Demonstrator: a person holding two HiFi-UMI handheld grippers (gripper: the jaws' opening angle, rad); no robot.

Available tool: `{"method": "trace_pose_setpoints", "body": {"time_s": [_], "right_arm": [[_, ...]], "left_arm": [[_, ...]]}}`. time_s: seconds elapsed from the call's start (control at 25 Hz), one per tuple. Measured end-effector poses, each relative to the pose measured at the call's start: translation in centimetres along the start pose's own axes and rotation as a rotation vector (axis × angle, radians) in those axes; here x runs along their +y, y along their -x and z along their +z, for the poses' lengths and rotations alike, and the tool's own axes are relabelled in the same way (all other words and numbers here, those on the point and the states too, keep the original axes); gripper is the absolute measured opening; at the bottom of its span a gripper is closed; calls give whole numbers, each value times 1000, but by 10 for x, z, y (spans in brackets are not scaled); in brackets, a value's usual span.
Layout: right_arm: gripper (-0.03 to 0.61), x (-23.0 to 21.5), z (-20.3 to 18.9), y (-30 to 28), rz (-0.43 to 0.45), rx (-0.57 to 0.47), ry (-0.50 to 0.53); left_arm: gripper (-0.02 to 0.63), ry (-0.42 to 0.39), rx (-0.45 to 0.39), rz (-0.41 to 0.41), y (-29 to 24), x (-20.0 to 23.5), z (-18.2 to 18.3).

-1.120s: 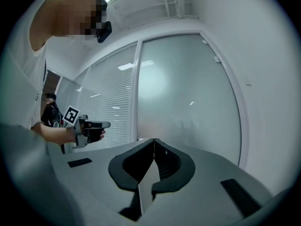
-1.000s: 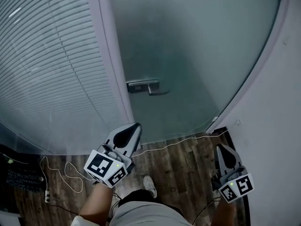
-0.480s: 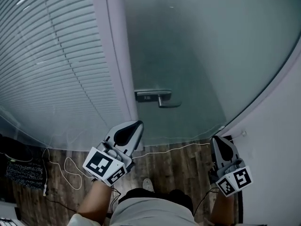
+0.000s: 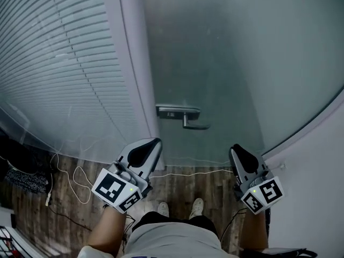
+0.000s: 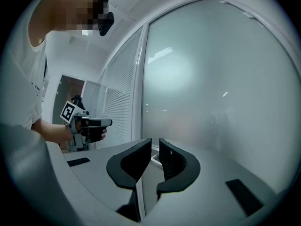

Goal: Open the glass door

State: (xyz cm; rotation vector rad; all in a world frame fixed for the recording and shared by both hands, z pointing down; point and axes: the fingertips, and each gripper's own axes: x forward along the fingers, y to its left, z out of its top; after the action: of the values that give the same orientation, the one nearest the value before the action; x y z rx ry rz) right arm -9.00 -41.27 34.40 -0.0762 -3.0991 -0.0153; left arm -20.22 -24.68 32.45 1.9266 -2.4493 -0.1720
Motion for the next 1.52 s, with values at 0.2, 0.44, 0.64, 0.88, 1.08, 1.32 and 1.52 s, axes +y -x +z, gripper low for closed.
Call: {"method": "trace_pose_setpoints", "body": {"time_s": [0.2, 0.44, 0.64, 0.88, 1.08, 1.32, 1.52], "right_arm": [[87, -13, -12, -27, 143, 65, 21], [137, -26, -29, -57, 242, 154, 58], [164, -32, -46, -76, 272, 234, 105], [187, -31, -80, -99, 300, 357, 181], [195, -34, -110, -114, 311, 446, 258], [193, -38, -130, -127, 300, 498, 288], [150, -36, -133, -129, 302, 504, 292]], "left_arm": [[0, -9, 6, 70, -5, -14, -5], [-2, -3, -5, 144, -12, -9, -1], [-2, -8, 3, 159, -14, -8, -2], [0, -6, 17, 159, -15, -3, -7], [-2, -15, 19, 168, -11, 0, -10], [-1, -2, 37, 195, -2, 9, -17], [-2, -9, 33, 213, 1, 13, -17]]}}
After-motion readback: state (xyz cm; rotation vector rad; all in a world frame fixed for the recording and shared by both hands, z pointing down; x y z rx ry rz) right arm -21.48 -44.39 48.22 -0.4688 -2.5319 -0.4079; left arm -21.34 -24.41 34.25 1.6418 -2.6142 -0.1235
